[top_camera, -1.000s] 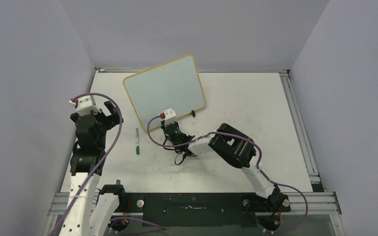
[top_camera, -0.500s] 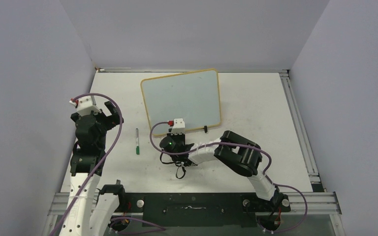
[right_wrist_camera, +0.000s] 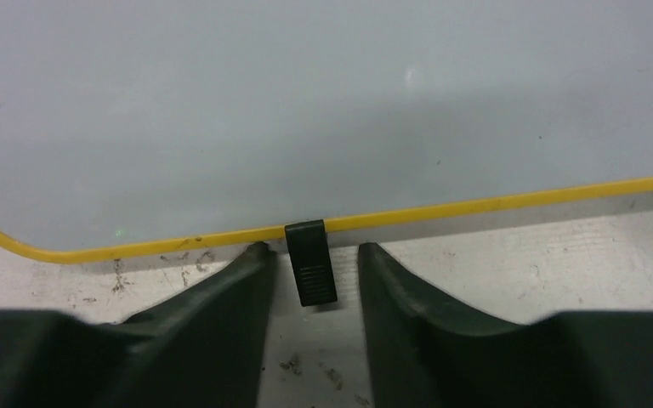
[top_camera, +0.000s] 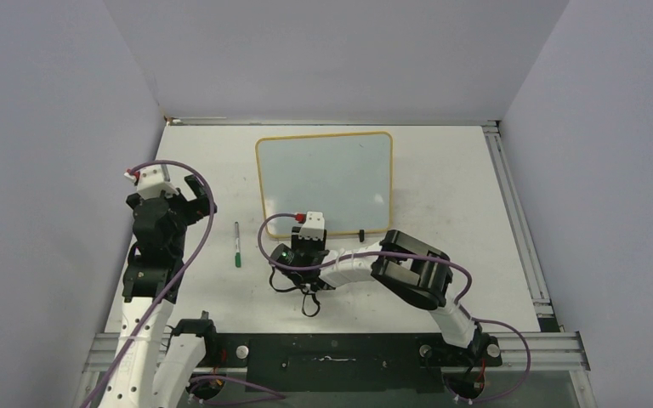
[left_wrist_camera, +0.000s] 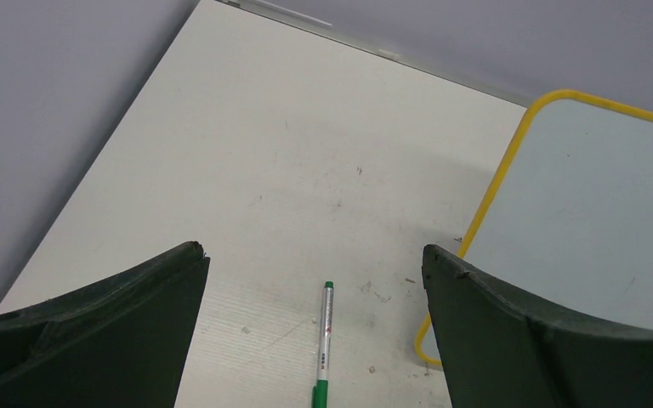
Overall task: Write a sentence on the whiteboard
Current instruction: Move the whiteboard to the center of the board.
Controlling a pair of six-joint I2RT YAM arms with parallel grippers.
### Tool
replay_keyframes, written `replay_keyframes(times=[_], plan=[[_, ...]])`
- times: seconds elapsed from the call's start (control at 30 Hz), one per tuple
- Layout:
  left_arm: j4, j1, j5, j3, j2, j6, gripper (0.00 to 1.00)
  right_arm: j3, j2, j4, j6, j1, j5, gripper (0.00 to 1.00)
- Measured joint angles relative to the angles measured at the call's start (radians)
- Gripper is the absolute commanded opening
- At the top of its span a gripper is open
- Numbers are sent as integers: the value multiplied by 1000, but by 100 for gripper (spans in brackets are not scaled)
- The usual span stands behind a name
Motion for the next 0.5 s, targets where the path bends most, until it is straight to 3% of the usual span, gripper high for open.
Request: replay_keyframes(times=[0.2,0.5], plan=[[-1,-14,4,0,18,-5,96,-65,-61,-18,8,10,-27,78],[-50,-16,38,-6,148,-84,100,-270,-283,-71,-20,58,-171,88]])
